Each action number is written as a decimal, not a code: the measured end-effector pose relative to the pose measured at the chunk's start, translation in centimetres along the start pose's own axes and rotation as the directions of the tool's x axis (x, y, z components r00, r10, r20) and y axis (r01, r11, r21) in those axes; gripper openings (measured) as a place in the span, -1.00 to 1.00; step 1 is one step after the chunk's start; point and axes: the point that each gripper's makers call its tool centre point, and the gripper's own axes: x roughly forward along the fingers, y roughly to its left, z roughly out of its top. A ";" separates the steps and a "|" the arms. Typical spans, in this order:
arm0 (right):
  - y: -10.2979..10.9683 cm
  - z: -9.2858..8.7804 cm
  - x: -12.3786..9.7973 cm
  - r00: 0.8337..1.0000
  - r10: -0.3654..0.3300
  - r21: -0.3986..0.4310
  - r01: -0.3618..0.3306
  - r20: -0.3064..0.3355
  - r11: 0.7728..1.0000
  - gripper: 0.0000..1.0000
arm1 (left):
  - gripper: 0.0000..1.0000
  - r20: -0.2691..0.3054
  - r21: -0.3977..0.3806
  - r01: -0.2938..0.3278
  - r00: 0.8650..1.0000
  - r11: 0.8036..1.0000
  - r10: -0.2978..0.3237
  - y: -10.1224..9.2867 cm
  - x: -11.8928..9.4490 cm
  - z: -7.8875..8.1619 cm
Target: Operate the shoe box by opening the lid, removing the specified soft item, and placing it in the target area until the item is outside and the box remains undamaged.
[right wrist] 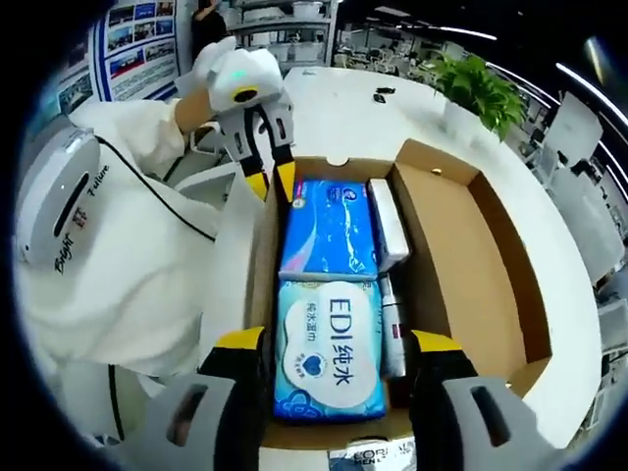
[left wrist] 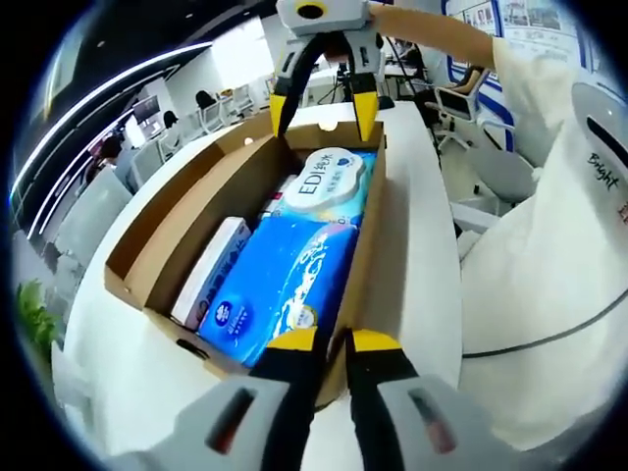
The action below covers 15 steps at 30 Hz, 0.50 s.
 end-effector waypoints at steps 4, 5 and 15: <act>-0.3 -0.3 0.8 1.000 0.021 0.026 -0.020 -0.021 0.999 0.17 | -0.80 -0.001 0.000 0.001 1.000 1.000 -0.001 0.0 0.0 0.0; -0.4 -0.1 1.0 1.000 0.026 0.068 -0.026 -0.009 0.997 0.20 | -0.80 -0.001 0.000 0.000 1.000 1.000 0.000 0.0 0.0 0.0; 0.3 -1.2 3.2 0.987 0.101 0.021 -0.099 -0.125 0.995 0.24 | -0.80 0.014 0.001 0.002 1.000 1.000 -0.002 0.0 -0.1 0.0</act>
